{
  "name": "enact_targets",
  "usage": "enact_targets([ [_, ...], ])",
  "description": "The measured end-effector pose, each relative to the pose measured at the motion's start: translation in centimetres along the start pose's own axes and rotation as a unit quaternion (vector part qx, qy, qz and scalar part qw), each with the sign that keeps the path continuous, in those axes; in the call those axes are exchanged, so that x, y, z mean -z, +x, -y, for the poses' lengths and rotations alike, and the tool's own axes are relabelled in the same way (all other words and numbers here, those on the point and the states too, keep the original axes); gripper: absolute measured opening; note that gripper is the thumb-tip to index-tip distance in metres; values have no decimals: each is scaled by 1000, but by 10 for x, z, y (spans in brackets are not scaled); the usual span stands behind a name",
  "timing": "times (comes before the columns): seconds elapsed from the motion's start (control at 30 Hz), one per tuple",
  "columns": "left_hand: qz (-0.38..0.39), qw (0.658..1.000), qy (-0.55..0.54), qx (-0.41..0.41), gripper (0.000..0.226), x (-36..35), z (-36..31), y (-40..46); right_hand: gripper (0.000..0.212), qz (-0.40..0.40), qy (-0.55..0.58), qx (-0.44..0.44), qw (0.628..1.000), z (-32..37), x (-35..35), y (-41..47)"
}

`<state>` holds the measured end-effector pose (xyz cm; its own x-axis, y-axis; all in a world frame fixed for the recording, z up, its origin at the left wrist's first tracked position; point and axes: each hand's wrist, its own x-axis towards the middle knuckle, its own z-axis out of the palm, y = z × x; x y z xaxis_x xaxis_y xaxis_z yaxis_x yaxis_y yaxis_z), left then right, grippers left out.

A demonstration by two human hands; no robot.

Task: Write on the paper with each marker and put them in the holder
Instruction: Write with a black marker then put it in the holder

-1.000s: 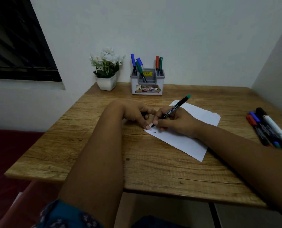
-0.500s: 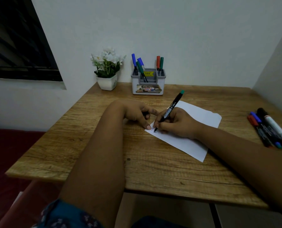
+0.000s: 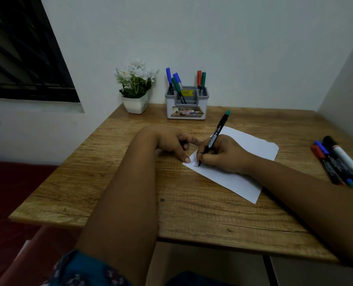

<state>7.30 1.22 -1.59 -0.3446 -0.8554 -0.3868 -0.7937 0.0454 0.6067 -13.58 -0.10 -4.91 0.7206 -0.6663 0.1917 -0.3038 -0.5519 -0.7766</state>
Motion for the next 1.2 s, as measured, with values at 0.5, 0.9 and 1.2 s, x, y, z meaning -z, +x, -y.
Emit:
enact_targets([
  [0.5,2,1000,7,-3,63,0,0,0,19,-16,-6,-13,1000,0,1,0],
  [0.9,-2,1000,9,-4,66,0,0,-1,19,-24,-30,-8,999,1,1,0],
  [1.2,2,1000,18,-2,65,0,-1,-1,8,-29,-29,-16,999,-1,1,1],
])
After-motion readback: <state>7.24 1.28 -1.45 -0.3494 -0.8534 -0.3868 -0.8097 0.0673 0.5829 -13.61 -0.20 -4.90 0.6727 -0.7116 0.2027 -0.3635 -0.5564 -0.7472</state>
